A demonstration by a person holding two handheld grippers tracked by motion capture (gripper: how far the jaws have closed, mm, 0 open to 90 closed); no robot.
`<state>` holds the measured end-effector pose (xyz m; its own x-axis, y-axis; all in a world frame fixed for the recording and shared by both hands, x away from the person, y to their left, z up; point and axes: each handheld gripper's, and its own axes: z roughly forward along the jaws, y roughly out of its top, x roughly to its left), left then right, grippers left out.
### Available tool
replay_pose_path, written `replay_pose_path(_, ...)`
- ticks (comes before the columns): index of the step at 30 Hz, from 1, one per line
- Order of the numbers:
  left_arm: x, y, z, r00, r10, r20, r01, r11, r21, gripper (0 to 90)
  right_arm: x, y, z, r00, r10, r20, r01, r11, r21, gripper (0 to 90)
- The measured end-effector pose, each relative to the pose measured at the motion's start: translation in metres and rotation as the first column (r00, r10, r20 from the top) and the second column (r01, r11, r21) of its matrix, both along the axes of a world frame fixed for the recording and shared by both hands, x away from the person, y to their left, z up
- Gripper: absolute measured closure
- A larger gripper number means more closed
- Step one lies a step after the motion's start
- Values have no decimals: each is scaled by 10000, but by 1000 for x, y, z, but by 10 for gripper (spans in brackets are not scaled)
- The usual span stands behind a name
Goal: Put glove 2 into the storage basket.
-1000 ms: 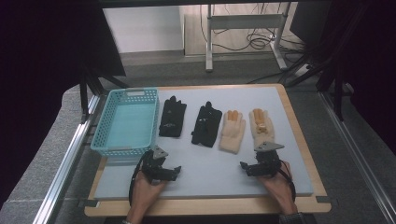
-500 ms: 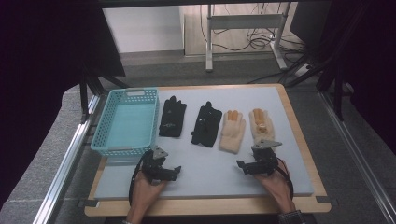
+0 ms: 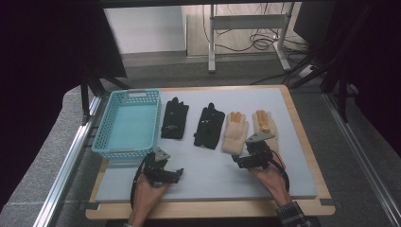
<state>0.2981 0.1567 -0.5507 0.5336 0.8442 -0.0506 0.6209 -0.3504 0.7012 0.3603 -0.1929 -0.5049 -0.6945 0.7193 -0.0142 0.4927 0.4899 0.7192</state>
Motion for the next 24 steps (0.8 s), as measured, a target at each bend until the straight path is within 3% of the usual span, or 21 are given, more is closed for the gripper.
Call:
replay_pose_path(14,0,0,0,10000,-5,-5,5,10000,0,45,38,31,10,9994,344,42,-344,9994,85,426)
replay_pose_path(24,0,0,0,10000,-10,-15,10,10000,-7,45,70,58,12,9982,591,92,-588,9980,-242,503)
